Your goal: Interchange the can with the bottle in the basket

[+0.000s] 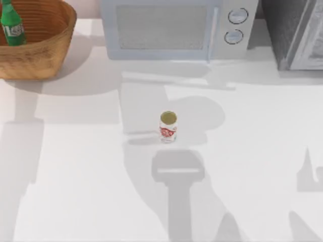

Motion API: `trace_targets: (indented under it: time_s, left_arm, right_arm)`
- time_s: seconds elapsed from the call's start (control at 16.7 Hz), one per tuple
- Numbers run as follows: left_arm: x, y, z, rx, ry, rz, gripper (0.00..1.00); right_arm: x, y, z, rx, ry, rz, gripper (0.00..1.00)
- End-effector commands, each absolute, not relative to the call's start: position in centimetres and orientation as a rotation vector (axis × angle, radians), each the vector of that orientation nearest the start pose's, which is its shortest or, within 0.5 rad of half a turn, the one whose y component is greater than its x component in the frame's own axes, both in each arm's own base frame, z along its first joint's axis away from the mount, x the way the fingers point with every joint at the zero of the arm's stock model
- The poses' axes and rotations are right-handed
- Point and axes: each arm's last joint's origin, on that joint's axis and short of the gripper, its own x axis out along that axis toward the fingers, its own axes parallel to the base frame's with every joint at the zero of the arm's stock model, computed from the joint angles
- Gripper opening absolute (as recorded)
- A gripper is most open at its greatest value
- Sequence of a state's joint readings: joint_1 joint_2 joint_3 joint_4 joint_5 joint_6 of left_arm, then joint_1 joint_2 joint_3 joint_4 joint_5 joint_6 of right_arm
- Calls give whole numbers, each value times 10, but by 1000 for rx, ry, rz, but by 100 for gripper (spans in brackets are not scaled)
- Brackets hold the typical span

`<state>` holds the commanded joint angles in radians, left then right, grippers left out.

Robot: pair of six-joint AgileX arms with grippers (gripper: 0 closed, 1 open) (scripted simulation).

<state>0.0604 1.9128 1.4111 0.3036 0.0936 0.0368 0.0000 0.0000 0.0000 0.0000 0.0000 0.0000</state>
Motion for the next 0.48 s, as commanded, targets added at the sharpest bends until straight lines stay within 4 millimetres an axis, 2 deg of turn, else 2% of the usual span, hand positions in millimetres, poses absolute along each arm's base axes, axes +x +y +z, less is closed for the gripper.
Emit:
trace_targets:
  time_s: [0.12, 0.48]
  left_arm:
    - [454, 29, 264, 8, 196, -17, 98]
    - [454, 29, 264, 8, 196, -17, 100]
  right_arm:
    - [106, -1, 160, 0, 0, 0, 100]
    - [106, -1, 160, 0, 0, 0, 100]
